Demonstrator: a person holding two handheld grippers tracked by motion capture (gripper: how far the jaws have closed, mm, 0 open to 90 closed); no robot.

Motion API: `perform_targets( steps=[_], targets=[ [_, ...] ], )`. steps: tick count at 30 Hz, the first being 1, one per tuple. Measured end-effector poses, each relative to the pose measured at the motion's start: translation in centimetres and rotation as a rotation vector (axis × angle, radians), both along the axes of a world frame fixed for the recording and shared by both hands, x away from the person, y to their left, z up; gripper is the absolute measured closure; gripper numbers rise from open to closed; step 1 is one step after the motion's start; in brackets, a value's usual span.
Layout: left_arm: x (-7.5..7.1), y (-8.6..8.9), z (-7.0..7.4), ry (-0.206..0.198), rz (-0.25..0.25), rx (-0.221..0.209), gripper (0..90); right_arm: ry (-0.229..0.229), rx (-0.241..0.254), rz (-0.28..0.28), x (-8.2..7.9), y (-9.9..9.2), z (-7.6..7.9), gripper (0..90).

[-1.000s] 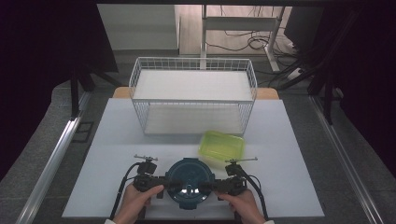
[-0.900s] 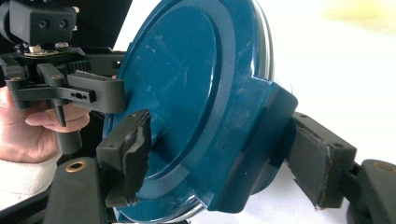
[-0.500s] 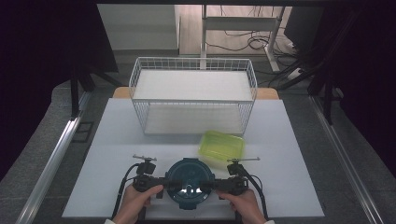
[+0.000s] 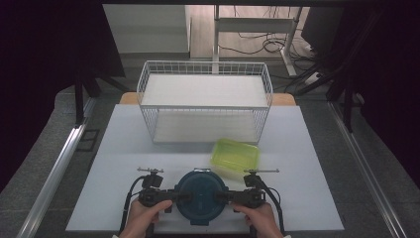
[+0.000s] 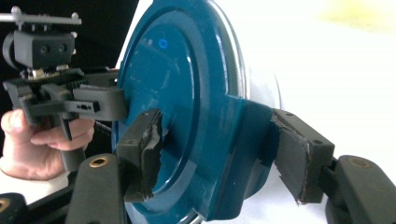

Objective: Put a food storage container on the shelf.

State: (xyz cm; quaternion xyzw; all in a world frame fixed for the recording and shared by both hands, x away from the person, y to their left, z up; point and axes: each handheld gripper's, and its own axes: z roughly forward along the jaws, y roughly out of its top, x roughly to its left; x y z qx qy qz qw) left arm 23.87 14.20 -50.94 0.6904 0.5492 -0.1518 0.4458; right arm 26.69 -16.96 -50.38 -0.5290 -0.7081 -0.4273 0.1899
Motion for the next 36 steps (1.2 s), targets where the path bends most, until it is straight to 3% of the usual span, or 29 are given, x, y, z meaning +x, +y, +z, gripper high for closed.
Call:
perform_targets(
  steps=[9,12,36],
  targets=[
    [-0.7,0.0,0.4,-0.016,0.003,0.011,31.7,0.000,0.009,-0.048,-0.5,-0.1,0.4,40.2],
    [-0.8,-0.1,0.7,-0.041,-0.019,0.020,34.4,-0.010,0.022,-0.074,-0.7,-0.3,0.6,41.0],
    [-0.6,-0.1,2.1,-0.104,-0.017,0.033,35.7,-0.097,0.012,-0.061,-0.8,-0.3,2.0,41.3]
  ],
)
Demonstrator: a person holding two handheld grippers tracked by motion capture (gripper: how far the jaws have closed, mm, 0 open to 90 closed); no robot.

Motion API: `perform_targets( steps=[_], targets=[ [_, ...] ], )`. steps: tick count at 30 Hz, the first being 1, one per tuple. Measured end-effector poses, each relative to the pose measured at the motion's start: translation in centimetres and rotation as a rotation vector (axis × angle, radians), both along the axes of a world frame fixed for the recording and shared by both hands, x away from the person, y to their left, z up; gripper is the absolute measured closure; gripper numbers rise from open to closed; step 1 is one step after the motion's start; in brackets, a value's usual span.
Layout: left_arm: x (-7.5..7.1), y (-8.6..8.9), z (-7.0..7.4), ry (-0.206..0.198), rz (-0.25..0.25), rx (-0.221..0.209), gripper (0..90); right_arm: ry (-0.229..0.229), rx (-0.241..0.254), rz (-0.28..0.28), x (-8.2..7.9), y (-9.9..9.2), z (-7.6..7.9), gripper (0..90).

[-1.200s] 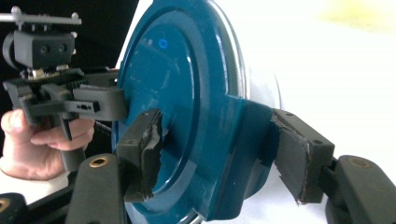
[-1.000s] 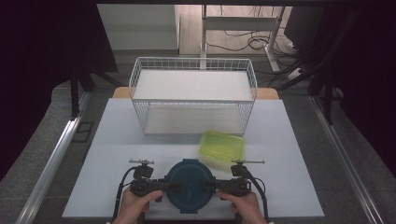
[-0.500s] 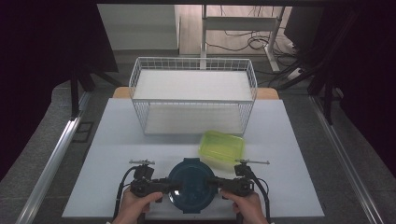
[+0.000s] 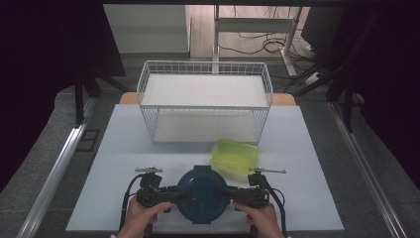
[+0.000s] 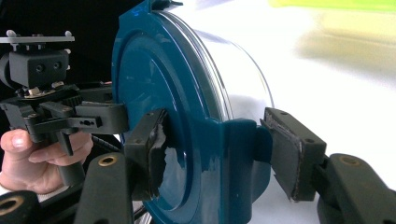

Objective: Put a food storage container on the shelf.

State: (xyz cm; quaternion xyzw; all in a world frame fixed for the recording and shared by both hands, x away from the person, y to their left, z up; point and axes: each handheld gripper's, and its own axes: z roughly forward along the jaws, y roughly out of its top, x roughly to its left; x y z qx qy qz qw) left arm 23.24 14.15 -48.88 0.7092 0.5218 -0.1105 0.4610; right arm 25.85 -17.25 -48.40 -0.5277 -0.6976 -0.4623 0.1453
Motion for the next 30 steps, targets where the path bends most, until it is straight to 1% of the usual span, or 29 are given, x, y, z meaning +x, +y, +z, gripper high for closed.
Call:
perform_targets(
  steps=[4,9,12,21,23,24,26,30],
  targets=[
    [0.1,0.2,0.3,-0.007,0.006,-0.001,35.9,-0.016,0.004,0.002,0.1,0.2,0.3,41.3],
    [0.3,0.4,0.4,-0.009,0.009,-0.004,36.0,-0.022,0.002,0.007,0.4,0.4,0.4,41.3],
    [0.4,0.6,0.6,-0.015,0.010,-0.009,36.2,-0.041,-0.005,0.014,0.5,0.6,0.9,41.3],
    [1.8,0.8,1.0,-0.007,0.004,-0.016,36.5,-0.035,-0.011,0.016,1.7,0.7,1.3,41.3],
    [2.1,0.7,1.3,-0.013,0.000,-0.016,36.5,-0.044,-0.013,0.011,1.9,0.7,1.8,41.3],
    [2.2,0.7,1.5,-0.017,-0.001,-0.015,36.5,-0.044,-0.013,0.011,1.9,0.7,1.8,41.3],
    [2.4,0.7,1.9,-0.026,0.000,-0.015,36.5,-0.062,-0.016,0.012,2.2,0.7,2.3,41.3],
    [2.9,0.7,2.5,-0.036,-0.002,-0.022,36.5,-0.081,-0.025,0.017,2.5,0.7,3.1,41.3]
  ],
)
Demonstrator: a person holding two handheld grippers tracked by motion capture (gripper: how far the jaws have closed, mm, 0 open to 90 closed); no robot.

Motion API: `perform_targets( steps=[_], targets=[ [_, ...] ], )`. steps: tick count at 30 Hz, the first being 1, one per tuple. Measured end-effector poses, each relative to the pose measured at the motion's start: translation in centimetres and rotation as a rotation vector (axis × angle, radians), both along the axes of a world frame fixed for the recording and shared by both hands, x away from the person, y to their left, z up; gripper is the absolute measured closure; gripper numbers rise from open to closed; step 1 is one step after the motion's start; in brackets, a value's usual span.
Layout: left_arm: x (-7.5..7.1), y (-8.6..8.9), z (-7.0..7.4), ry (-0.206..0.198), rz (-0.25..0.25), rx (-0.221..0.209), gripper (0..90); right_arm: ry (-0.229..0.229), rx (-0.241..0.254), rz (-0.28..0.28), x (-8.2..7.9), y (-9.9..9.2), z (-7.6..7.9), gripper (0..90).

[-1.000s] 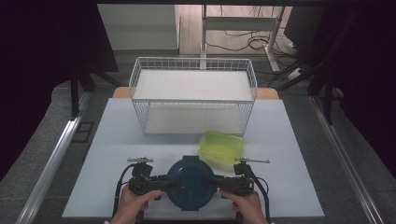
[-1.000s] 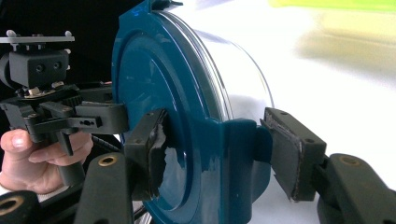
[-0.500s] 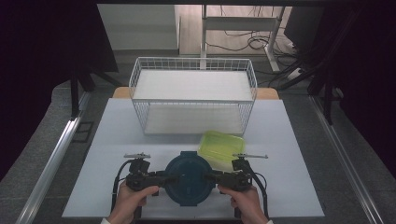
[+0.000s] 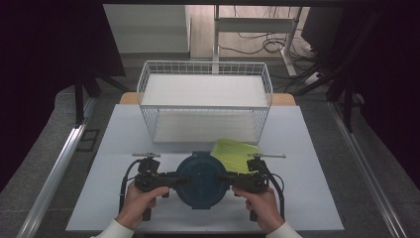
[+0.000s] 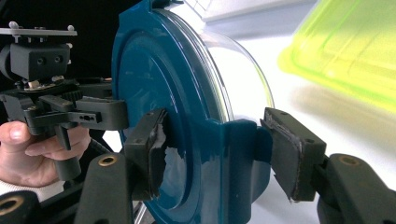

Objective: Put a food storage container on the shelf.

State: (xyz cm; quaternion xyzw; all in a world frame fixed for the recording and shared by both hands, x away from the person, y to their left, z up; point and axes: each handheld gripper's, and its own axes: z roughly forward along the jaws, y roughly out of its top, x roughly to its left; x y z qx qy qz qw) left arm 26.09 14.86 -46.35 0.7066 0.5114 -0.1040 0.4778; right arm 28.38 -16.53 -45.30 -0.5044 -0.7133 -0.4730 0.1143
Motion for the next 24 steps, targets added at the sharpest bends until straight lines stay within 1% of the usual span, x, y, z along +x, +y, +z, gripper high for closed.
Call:
perform_targets(
  steps=[5,13,24],
  targets=[
    [0.4,0.0,1.0,-0.019,0.000,-0.006,36.5,-0.021,-0.006,-0.006,0.3,0.0,1.1,41.3],
    [1.1,0.1,2.8,-0.049,-0.001,0.002,36.6,-0.052,-0.002,0.000,1.0,0.1,2.8,41.3],
    [2.1,0.2,4.7,-0.076,0.005,0.000,36.8,-0.080,-0.001,0.006,2.3,0.2,4.9,41.3]
  ],
)
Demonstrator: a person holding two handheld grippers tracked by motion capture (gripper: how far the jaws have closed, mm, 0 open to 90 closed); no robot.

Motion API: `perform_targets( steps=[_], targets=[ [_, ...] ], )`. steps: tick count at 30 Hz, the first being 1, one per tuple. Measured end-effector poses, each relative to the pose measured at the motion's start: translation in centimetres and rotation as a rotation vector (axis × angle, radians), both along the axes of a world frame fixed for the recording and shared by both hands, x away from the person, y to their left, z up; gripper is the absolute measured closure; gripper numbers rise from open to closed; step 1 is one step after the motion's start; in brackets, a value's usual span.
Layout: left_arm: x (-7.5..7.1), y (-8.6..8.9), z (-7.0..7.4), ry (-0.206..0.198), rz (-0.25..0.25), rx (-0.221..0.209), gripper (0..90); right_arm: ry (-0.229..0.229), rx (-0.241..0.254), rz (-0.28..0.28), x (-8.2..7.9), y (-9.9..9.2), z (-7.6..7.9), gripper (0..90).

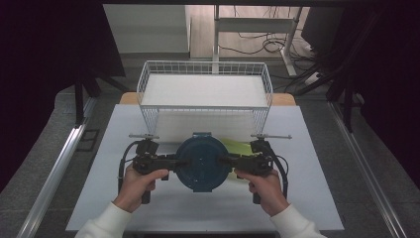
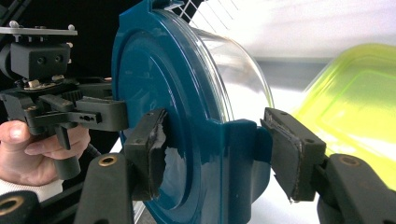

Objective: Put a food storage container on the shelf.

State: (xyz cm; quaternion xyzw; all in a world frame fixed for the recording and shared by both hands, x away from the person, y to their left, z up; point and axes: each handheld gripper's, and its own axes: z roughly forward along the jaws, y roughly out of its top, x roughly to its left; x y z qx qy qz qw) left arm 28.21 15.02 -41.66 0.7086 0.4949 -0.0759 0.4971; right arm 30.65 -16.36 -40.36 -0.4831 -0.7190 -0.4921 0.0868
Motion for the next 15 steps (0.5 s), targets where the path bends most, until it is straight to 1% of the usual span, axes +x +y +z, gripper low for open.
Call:
perform_targets(
  steps=[4,7,11,15],
  targets=[
    [0.3,0.0,0.5,-0.003,0.001,0.001,36.7,-0.011,-0.003,0.004,0.4,0.0,0.5,41.3],
    [0.6,0.0,1.0,-0.014,0.001,0.005,36.8,-0.013,0.001,0.006,0.6,0.0,0.9,41.3],
    [0.9,0.0,1.7,-0.022,0.002,0.001,37.0,-0.025,0.003,0.007,1.0,0.0,1.6,41.2],
    [1.3,0.0,2.6,-0.038,0.007,0.000,37.1,-0.036,0.007,0.007,1.5,0.0,2.5,41.3]
  ],
)
